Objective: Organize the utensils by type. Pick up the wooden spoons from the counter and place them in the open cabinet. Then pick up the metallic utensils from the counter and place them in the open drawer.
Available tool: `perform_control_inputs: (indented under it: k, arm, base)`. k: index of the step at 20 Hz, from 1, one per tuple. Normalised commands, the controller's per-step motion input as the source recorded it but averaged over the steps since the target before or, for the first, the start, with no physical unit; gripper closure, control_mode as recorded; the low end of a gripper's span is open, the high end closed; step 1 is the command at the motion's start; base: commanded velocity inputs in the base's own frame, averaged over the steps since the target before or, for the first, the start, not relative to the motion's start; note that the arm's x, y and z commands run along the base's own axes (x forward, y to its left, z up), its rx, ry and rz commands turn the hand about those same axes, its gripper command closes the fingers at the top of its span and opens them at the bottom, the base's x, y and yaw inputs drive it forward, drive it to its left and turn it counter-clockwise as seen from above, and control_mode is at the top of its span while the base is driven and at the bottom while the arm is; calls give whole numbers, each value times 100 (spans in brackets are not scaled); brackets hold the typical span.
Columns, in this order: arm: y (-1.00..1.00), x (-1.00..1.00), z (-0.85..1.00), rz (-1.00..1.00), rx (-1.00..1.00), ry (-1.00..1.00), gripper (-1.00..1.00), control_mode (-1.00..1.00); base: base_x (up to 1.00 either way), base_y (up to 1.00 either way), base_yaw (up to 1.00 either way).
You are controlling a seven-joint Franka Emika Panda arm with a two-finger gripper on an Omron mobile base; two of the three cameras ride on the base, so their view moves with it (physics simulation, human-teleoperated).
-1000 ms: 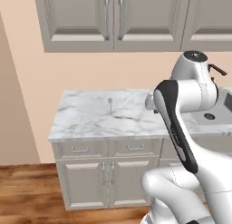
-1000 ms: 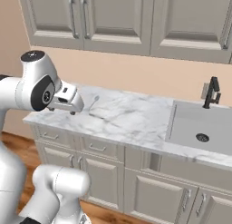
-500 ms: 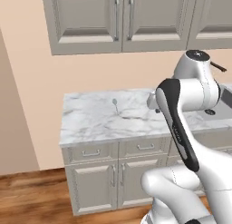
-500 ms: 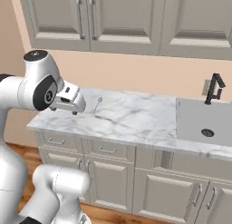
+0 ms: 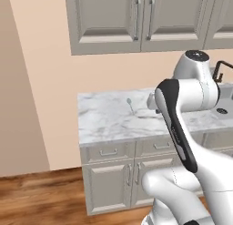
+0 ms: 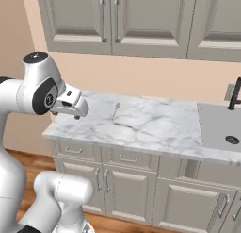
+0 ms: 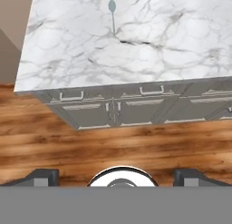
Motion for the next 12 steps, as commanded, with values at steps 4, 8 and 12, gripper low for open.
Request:
perform_control_inputs:
  k: [4, 8, 12]
  arm:
    - [0, 0, 0, 0, 0, 0, -100, 100]
    - [0, 0, 0, 0, 0, 0, -100, 100]
    - [0, 0, 0, 0, 0, 0, -100, 100]
  base:
    - [48, 0, 0]
    - [89, 0, 0]
    - [55, 0, 0]
